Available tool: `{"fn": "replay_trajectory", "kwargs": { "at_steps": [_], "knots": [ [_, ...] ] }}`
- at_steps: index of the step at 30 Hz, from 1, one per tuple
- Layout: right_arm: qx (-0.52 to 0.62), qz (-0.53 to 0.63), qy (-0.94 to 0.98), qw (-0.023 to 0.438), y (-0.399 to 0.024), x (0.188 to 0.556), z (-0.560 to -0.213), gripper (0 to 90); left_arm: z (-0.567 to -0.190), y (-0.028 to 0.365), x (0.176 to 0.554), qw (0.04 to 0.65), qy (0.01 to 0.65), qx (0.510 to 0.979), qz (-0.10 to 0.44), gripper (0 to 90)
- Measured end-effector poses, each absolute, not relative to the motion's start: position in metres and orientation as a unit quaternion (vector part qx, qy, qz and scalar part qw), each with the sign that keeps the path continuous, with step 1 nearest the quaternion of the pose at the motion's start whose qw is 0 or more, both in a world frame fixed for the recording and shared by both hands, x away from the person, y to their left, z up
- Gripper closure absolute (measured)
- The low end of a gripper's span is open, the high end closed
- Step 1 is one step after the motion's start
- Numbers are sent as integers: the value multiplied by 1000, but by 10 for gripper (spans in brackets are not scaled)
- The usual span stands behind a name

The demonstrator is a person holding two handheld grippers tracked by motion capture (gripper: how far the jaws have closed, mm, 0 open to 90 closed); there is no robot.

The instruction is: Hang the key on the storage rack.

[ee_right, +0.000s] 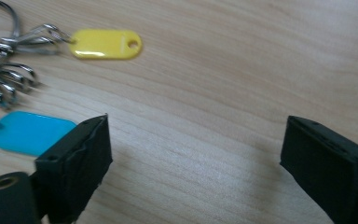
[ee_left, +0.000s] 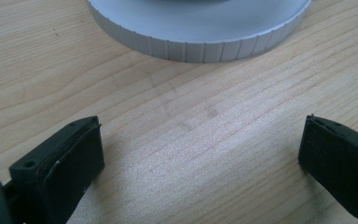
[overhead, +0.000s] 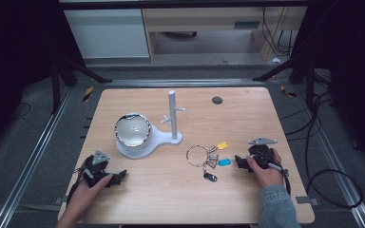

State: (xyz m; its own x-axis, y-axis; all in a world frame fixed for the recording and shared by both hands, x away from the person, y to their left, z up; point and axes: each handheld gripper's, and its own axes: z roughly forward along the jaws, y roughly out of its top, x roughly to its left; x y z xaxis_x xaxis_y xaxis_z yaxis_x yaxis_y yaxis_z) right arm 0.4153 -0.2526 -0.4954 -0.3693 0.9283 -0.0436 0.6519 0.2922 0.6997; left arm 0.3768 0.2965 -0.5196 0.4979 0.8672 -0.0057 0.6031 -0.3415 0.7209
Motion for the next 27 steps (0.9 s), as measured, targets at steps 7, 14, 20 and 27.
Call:
{"fn": "replay_trajectory", "kwargs": {
  "at_steps": [7, 14, 20, 27],
  "knots": [
    [482, 293, 798, 210, -251, 414, -468, 161, -520, 296, 377, 341, 463, 795, 195, 0],
    [447, 284, 828, 184, -244, 416, -452, 336, -520, 296, 377, 341, 463, 795, 195, 0],
    [413, 276, 852, 167, -228, 420, -442, 484, -520, 296, 377, 341, 463, 795, 194, 0],
    [368, 269, 878, 142, -202, 424, -438, 638, -520, 296, 377, 341, 463, 795, 194, 0]
  ]
}}
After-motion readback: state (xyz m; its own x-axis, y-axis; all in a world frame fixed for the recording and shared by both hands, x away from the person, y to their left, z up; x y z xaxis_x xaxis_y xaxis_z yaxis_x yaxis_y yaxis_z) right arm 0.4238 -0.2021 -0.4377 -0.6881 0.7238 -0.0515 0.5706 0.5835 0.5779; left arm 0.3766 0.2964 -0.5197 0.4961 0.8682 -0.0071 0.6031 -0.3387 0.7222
